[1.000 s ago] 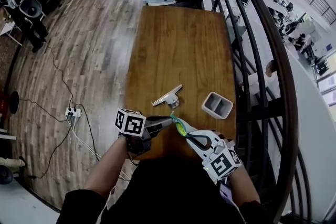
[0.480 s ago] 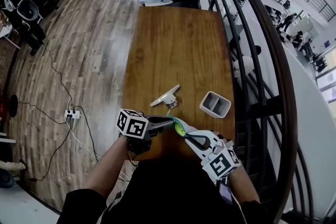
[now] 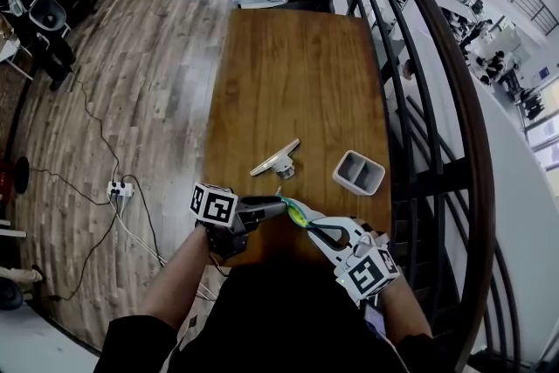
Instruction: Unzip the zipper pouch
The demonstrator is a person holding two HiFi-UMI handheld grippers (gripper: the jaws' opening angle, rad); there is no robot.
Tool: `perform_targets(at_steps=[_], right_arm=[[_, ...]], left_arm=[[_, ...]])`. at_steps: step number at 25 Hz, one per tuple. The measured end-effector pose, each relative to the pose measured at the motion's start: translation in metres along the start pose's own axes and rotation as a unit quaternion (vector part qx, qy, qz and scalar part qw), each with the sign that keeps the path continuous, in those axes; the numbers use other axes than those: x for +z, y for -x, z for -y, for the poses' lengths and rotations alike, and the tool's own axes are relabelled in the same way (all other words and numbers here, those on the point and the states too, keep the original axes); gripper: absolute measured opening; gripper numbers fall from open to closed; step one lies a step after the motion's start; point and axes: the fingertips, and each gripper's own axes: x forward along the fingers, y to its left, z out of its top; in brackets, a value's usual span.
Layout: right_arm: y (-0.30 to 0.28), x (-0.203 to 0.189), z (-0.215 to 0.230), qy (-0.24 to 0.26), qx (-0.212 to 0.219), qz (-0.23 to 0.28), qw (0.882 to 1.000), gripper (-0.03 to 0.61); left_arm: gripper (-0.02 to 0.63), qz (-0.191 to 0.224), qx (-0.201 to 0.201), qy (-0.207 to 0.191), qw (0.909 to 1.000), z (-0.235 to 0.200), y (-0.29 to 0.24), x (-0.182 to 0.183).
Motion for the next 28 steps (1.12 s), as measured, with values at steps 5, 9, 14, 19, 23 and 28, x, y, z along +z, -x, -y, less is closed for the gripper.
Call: perform_targets(at_steps=[5,9,14,19,23,28], right_arm=[[0.0,0.0,0.003,0.0,-0.004,0.002,1.0,0.02],[0.003,-0.003,0.008,-0.01,-0.015,0.003,1.0,0.02],[-0.001,-0.014,0.008,-0.027,-0.021,-0.001,0.999,0.021],[-0.003,-0.018,0.007,-0.039,-0.022,0.003,0.999,0.021],[-0.002,-0.017,0.003,-0.033,-0.02,-0.001,0.999,0.02],[-0.001,-0.019,0.0,-0.033,-0.023,-0.006,0.999,0.021]], left_arm=[[0.136,-0.008,0.012,-0.021,0.9997,-0.001,-0.005,-0.001],[0.042,0.022,0.027,-0.029,0.999,-0.004,0.003,0.008],[0.017,0.025,0.009,-0.025,0.9993,0.005,0.006,0.009],[0.017,0.011,0.029,-0.03,0.9991,-0.003,0.003,-0.001],[0.018,0.011,0.034,-0.056,0.9978,-0.005,0.0,0.0],[0.021,-0.01,0.003,-0.079,0.9968,0.006,-0.012,-0.002]])
